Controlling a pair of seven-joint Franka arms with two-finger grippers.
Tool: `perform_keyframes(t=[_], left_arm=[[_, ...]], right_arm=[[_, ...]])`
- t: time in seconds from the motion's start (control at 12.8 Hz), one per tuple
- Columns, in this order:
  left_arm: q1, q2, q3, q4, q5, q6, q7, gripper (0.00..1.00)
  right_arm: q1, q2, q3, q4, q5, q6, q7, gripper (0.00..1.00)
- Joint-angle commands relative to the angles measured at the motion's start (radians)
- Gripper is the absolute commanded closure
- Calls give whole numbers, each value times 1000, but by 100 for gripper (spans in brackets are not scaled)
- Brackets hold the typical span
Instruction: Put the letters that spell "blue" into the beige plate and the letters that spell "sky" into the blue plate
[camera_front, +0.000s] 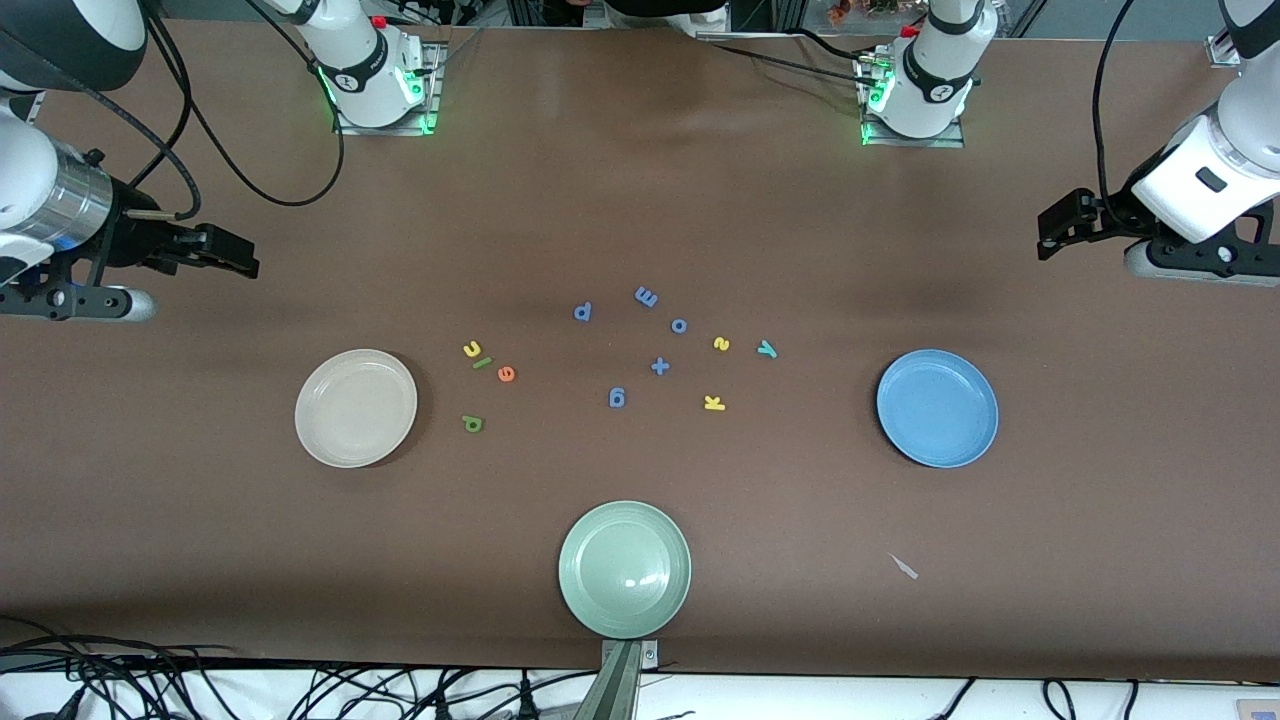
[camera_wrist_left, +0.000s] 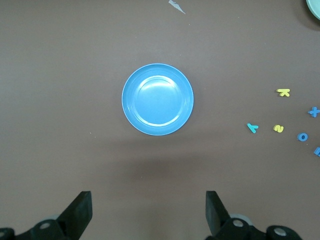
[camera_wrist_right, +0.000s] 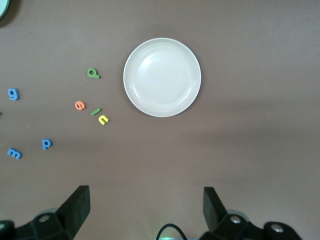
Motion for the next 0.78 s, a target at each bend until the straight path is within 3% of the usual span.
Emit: perform_keyframes(t=[0.0,0.7], left_arm=[[5,5,1,24,5,-20,19,0],[7,6,0,24,12,-21,19,0]], right_arm=[[-2,-11,9,-20,-14,-11,-13,0],[14,-11,10,-28,-31,0,-5,0]])
